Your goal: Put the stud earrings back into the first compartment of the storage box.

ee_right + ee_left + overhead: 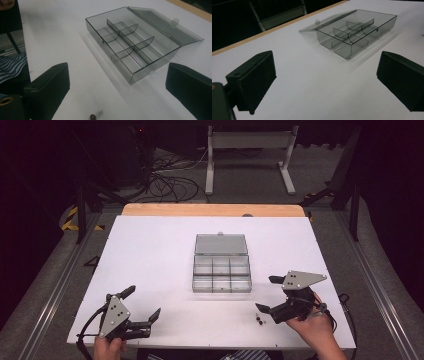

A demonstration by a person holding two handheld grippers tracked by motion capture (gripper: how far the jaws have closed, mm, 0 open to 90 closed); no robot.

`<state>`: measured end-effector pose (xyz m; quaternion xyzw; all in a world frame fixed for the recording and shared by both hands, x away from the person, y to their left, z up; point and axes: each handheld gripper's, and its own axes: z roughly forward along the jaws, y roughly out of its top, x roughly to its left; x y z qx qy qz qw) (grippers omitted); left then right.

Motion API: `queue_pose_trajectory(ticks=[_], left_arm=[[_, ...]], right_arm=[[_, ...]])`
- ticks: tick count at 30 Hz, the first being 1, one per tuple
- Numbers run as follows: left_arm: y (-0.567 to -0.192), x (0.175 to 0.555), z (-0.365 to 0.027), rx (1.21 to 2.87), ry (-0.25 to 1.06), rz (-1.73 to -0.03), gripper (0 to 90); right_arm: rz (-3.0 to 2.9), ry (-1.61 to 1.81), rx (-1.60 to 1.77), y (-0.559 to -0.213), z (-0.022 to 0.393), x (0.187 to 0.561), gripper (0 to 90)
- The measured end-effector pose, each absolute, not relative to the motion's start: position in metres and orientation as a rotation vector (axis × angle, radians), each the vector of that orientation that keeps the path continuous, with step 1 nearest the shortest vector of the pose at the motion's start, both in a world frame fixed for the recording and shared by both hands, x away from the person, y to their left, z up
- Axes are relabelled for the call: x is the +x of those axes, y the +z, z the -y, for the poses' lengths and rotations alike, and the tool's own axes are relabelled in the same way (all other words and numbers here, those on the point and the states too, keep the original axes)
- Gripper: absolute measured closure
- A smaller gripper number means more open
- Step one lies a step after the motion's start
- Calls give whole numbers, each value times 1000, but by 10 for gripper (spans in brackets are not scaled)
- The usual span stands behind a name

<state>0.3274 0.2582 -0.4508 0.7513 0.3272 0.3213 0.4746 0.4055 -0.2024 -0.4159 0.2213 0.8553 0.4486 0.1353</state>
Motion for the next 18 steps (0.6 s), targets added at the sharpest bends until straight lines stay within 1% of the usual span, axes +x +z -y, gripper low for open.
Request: queue_pose_trajectory(ticks=[8, 9, 11, 18], left_arm=[[-450, 327, -259, 1844, 793, -796, 29], [-450, 327, -259, 1843, 793, -797, 29], [-450, 327, -259, 1845, 794, -796, 29], [-450, 327, -260, 1842, 797, -795, 29]], right_arm=[[-2533, 1190, 650, -410, 194, 404, 185], [-2558, 1151, 659, -411, 190, 405, 213], [-2578, 1120, 668, -411, 188, 406, 240], [-2663, 986, 692, -419, 178, 410, 302]])
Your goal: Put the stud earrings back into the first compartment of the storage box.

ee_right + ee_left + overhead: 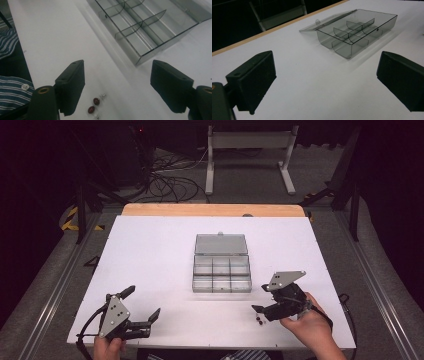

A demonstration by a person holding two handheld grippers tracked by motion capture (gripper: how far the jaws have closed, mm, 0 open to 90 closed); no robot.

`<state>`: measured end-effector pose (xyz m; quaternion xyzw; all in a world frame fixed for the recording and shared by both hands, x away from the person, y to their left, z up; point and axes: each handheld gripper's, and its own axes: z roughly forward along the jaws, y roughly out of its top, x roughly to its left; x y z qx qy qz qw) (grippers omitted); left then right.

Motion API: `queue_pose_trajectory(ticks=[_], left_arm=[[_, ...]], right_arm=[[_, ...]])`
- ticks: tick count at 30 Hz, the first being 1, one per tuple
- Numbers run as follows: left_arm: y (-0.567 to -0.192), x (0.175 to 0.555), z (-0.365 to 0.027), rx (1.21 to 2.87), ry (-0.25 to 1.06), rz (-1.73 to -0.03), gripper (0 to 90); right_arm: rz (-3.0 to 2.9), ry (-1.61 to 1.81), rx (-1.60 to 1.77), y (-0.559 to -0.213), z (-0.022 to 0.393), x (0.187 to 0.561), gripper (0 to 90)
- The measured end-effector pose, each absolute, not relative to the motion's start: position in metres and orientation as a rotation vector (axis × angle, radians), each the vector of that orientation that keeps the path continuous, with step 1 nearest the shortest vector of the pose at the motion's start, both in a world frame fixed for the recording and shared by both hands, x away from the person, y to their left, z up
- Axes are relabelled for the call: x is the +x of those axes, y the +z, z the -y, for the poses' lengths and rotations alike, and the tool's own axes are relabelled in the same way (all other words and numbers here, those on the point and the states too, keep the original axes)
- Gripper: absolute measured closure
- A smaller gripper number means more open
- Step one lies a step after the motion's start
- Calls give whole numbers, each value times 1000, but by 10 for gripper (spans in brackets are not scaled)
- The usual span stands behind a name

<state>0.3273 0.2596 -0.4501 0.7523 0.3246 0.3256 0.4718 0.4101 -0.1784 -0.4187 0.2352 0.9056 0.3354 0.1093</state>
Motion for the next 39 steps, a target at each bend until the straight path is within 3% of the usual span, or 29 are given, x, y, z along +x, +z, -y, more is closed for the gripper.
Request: queue_pose_trajectory(ticks=[39], left_arm=[[-450, 327, -258, 1849, 803, -787, 29]], right_arm=[[-2930, 553, 725, -457, 150, 413, 572]])
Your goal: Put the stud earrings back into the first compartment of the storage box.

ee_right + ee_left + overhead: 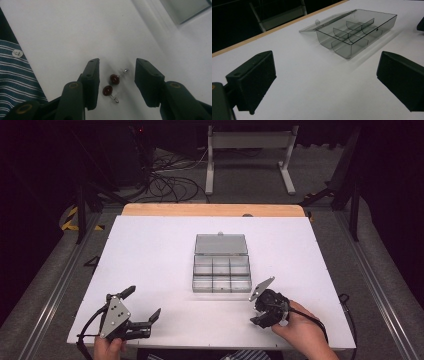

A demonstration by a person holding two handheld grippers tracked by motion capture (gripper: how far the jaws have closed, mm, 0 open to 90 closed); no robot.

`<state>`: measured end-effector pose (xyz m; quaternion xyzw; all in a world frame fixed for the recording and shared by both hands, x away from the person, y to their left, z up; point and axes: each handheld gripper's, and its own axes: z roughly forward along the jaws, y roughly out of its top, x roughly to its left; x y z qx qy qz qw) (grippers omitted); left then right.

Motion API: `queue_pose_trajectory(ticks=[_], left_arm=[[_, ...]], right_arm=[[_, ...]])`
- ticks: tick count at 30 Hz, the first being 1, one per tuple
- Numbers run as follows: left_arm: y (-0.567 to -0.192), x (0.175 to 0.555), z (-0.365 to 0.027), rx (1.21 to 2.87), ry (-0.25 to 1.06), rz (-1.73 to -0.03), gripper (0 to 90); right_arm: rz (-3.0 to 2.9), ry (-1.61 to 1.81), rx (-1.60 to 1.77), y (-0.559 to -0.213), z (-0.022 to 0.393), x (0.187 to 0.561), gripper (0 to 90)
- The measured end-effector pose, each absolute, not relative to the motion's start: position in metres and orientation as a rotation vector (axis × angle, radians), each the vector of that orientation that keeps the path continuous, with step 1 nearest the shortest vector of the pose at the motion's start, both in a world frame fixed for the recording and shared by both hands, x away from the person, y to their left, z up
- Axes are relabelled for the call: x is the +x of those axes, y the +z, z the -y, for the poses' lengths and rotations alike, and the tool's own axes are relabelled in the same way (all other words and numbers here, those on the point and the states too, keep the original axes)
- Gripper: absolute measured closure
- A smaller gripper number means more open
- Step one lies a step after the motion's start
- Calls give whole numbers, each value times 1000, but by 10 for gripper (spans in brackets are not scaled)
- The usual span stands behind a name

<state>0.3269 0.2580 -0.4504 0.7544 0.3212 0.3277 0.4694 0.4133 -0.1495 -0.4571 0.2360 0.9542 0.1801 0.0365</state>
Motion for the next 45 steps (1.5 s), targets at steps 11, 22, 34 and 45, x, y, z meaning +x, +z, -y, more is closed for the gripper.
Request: queue_pose_trajectory(ticks=[11, 22, 34, 45], left_arm=[[-451, 327, -258, 1845, 796, -794, 28], [-450, 327, -259, 1843, 799, -794, 28], [-450, 327, -259, 1845, 797, -793, 28], [-450, 327, -259, 1841, 791, -797, 28]], right_arm=[[-2877, 494, 812, -460, 145, 411, 755], [-2863, 523, 826, -457, 146, 411, 775], [-2796, 688, 759, -426, 143, 417, 799], [-2763, 813, 731, -397, 127, 436, 800]])
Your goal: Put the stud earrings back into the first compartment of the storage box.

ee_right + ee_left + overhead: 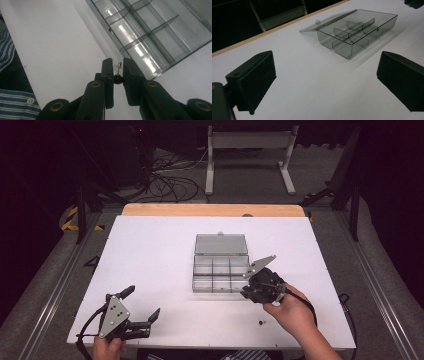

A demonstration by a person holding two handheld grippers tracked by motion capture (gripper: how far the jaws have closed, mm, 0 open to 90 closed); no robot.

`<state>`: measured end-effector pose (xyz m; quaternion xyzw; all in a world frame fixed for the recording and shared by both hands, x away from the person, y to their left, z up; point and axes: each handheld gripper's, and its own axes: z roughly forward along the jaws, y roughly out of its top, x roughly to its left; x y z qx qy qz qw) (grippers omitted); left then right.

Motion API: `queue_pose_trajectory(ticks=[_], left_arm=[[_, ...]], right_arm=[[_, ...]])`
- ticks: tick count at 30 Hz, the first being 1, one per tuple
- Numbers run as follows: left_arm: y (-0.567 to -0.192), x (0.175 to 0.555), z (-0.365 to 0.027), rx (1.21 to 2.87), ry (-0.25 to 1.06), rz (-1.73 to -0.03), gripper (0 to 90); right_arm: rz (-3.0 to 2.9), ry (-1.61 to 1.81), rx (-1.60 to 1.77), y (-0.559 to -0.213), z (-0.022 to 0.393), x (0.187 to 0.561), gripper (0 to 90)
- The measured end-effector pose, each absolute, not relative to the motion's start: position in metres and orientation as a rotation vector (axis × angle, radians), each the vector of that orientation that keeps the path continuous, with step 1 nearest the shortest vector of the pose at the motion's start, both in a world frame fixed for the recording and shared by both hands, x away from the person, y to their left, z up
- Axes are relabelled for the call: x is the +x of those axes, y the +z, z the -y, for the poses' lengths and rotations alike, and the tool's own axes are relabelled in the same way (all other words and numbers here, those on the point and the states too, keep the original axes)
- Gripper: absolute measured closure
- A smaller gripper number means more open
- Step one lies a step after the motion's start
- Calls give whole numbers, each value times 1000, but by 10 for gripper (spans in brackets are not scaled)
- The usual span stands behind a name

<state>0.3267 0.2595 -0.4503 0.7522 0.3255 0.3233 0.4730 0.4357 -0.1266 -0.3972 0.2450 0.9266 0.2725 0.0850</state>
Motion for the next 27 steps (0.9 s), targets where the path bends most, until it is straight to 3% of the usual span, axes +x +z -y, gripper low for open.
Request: queue_pose_trajectory(ticks=[27], left_arm=[[-449, 327, -261, 1838, 789, -795, 28]], right_arm=[[-2713, 860, 661, -383, 60, 478, 800]])
